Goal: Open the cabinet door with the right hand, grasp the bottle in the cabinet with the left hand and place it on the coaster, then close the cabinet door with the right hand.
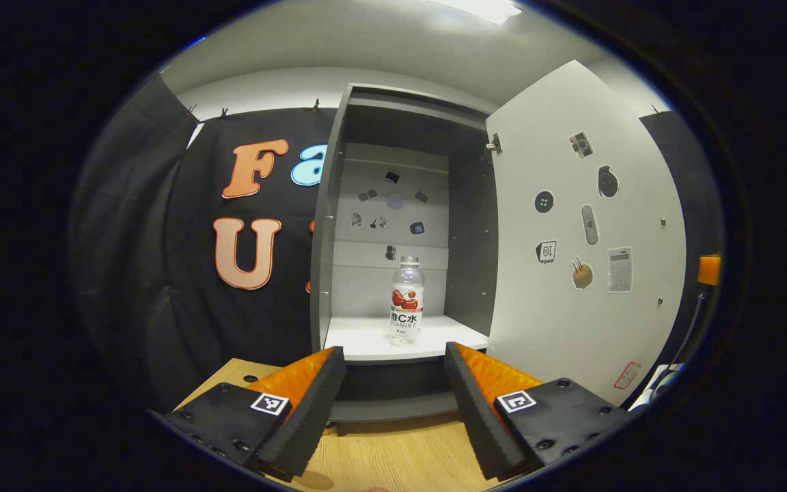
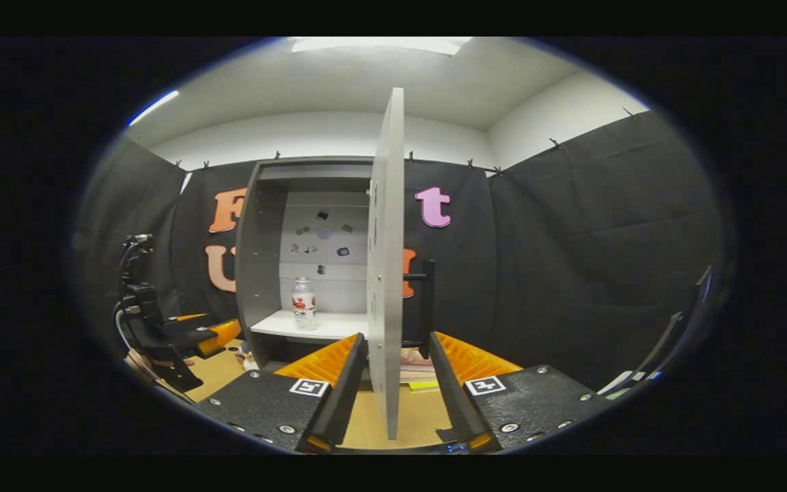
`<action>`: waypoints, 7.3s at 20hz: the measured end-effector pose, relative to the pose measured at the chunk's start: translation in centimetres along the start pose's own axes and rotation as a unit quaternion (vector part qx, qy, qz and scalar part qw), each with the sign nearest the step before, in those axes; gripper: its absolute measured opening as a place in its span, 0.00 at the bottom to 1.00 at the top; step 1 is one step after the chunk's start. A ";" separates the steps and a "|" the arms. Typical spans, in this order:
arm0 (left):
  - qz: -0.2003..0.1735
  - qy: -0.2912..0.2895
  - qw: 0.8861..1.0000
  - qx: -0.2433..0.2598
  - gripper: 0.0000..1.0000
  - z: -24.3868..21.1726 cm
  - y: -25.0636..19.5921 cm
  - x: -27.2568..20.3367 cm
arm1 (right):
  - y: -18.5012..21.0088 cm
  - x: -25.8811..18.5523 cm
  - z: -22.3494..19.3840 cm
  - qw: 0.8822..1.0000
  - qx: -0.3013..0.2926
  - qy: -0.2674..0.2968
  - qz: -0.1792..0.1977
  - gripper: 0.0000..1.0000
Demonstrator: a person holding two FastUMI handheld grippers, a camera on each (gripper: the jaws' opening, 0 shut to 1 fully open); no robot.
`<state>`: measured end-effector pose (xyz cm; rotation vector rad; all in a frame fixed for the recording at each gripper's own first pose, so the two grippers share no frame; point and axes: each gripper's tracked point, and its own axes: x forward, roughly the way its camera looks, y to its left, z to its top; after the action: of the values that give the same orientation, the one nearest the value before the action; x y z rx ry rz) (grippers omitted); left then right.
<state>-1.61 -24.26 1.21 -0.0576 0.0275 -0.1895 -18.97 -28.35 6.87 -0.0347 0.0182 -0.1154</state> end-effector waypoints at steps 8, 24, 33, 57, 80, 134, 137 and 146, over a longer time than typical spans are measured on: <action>-0.048 0.000 0.999 0.005 0.95 -0.4 -0.4 5.7 | 6.6 3.6 -0.1 0.999 0.000 -0.014 0.029 0.76; -0.152 -0.006 0.988 0.029 0.95 -2.2 -2.1 23.5 | 15.1 16.4 -3.9 1.000 0.019 0.006 -0.009 0.97; -0.172 -0.010 0.985 0.020 0.95 -2.5 -3.3 29.4 | 16.4 19.2 -4.9 0.999 -0.003 0.019 -0.029 0.93; -0.115 -0.062 0.990 0.053 0.81 -0.5 -1.0 21.4 | 15.1 15.0 -5.2 0.999 0.017 0.028 0.040 0.93; -0.017 -0.032 0.998 0.041 0.81 -12.8 11.5 0.5 | 21.8 11.1 -6.8 0.994 -0.004 0.006 0.108 0.93; -0.012 0.055 0.998 0.038 0.91 -23.7 15.8 0.8 | 23.2 12.2 -8.0 0.996 -0.047 0.010 0.072 0.97; -0.001 0.046 0.998 0.033 0.92 -21.0 15.8 1.6 | 21.9 11.8 -7.2 0.997 -0.040 0.003 0.060 0.95; 0.009 0.032 0.998 0.053 0.91 -13.8 14.4 2.4 | 18.1 11.2 -6.7 0.999 -0.023 0.005 0.041 0.95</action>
<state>3.05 -11.31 -13.46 0.0536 0.0826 -0.1737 -5.90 -11.88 -0.67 -0.0790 0.0326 -0.0333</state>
